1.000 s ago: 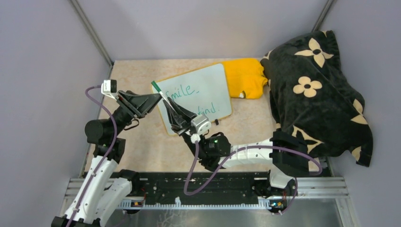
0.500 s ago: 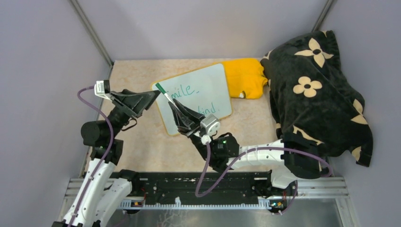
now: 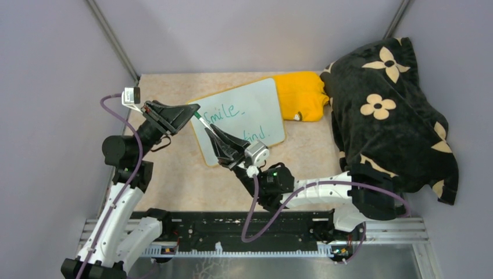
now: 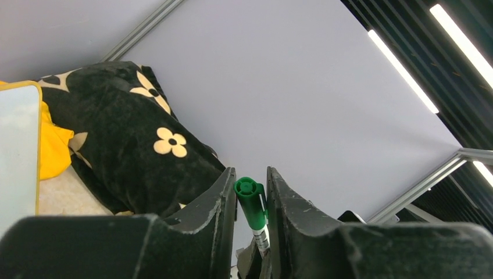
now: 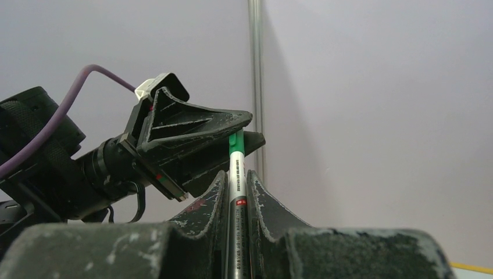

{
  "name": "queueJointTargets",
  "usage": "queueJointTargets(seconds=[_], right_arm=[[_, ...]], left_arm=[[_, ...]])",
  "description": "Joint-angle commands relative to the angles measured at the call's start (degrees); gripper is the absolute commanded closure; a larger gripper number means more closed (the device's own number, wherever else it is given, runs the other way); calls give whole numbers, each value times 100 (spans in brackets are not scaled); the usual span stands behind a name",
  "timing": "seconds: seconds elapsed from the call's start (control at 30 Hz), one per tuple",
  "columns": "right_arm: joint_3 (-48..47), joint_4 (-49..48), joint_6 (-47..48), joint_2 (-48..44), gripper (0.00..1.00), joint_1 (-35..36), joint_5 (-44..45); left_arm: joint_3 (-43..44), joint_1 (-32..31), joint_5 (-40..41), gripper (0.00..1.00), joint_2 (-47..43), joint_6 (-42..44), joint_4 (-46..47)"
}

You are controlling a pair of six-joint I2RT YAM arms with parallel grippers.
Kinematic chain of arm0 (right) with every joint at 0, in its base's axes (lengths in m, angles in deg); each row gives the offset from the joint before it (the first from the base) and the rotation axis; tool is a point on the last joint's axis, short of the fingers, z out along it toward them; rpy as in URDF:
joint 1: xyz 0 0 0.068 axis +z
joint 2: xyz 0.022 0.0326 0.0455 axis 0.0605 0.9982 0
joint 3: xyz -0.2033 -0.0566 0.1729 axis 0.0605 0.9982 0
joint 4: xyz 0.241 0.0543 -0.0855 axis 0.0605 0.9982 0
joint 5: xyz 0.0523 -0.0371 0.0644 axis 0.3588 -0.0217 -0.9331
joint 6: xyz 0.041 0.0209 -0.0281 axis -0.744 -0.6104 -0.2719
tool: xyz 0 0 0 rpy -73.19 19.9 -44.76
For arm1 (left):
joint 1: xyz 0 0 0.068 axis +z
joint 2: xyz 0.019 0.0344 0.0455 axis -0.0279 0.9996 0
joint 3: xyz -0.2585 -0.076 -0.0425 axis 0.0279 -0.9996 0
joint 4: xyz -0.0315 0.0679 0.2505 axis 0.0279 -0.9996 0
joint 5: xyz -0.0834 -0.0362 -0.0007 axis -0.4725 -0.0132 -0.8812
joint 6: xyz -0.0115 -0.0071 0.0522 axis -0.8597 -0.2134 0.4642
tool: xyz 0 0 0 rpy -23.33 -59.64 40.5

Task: Write a sentence on the whiteboard
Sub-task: Close the whiteboard marker at the center of the board.

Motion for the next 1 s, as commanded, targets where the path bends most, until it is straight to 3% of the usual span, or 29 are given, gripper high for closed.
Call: queueJointTargets(seconds=[0.0,0.1,0.13,0.63,0.97], right_arm=[[-17,-175,-70,-137,100,32,25],[-66,-141,-28,-74,100,36,106],[-98,-128,-6,-45,100,34,156],[-770,-337,330,603,100,-57,421],[-1364,-32,199,913,100,-174,356]], left_arm=[[105,-14,-233,72,-13,24,158],[75,-14,-294,97,-21,20,122],[50,-14,-304,100,-23,10,78],[-692,-117,-431,100,-328,-320,-72],[-761,-953,-82,100,-253,33,-245]])
